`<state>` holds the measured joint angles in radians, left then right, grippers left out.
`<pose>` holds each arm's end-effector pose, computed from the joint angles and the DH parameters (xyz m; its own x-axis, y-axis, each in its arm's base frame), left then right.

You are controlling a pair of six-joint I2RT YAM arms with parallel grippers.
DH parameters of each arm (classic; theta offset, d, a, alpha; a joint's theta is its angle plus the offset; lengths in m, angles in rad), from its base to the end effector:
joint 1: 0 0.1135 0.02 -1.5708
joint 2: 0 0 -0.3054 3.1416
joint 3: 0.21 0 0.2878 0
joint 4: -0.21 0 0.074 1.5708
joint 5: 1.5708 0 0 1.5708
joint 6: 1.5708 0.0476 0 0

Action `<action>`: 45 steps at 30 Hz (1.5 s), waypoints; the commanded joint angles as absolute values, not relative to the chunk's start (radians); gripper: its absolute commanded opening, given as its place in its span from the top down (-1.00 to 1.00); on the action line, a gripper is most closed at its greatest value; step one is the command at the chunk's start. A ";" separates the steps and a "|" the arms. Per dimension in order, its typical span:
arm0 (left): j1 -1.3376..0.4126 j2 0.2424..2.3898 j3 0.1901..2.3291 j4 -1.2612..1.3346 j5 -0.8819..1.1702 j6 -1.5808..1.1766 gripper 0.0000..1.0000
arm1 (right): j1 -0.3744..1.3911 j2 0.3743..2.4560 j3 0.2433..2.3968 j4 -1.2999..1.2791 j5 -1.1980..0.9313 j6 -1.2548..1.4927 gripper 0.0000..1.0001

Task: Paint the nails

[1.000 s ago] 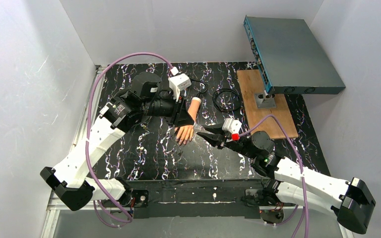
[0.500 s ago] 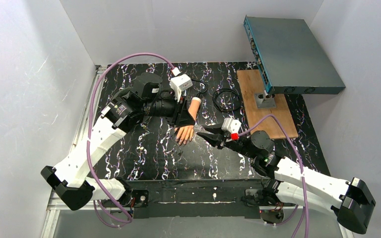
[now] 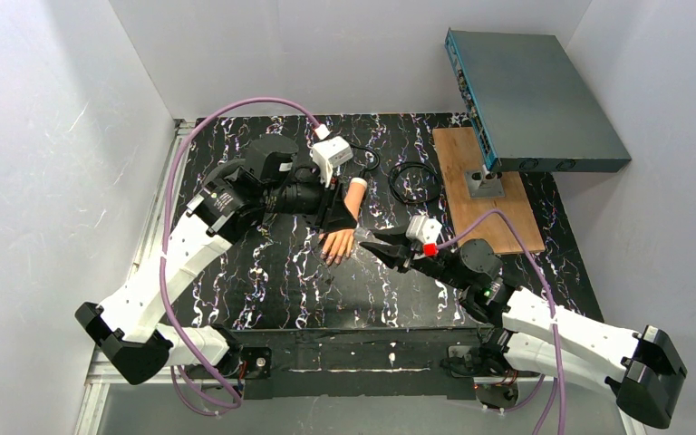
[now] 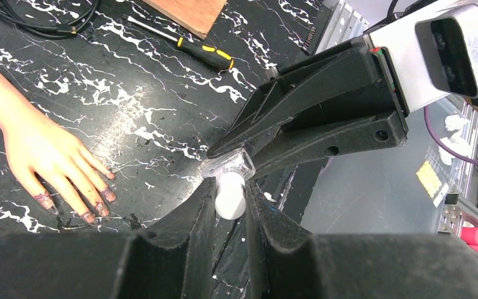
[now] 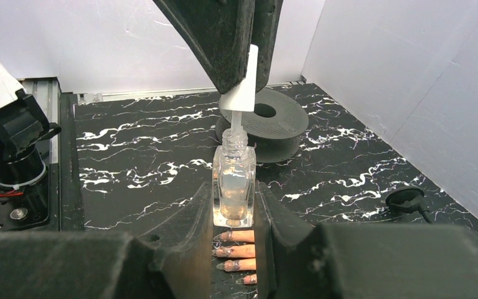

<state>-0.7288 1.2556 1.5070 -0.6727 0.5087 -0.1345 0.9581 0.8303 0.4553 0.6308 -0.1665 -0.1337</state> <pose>0.1998 -0.2094 0.4847 -0.4248 0.2222 -0.8776 0.8641 0.3888 -0.3197 0.1171 0.1803 0.3223 0.2640 0.1470 -0.9532 -0.8716 0.4597 -0.1705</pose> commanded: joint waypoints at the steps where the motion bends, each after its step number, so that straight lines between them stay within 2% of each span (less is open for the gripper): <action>1: -0.734 1.257 1.483 -0.664 0.505 -0.129 1.00 | 0.963 0.818 0.509 0.701 -0.164 -0.119 0.97; 22: -0.780 1.267 1.456 -0.634 0.437 -0.102 1.00 | 0.963 0.848 0.567 0.700 -0.148 -0.014 0.97; 35: -0.785 1.195 1.372 -0.591 0.693 0.134 1.00 | 0.958 0.834 0.630 0.660 -0.387 0.120 0.97; 42: -0.785 1.169 1.354 -0.569 0.770 0.156 1.00 | 0.950 0.849 0.654 0.661 -0.484 0.149 0.97; 45: -0.784 1.158 1.356 -0.568 0.771 0.147 0.80 | 0.948 0.845 0.651 0.659 -0.480 0.144 0.97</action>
<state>-0.7677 1.1511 1.3804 -0.5838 0.6846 0.1326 0.9386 0.8574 0.5674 0.5186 -0.4114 0.1287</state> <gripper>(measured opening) 0.186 0.308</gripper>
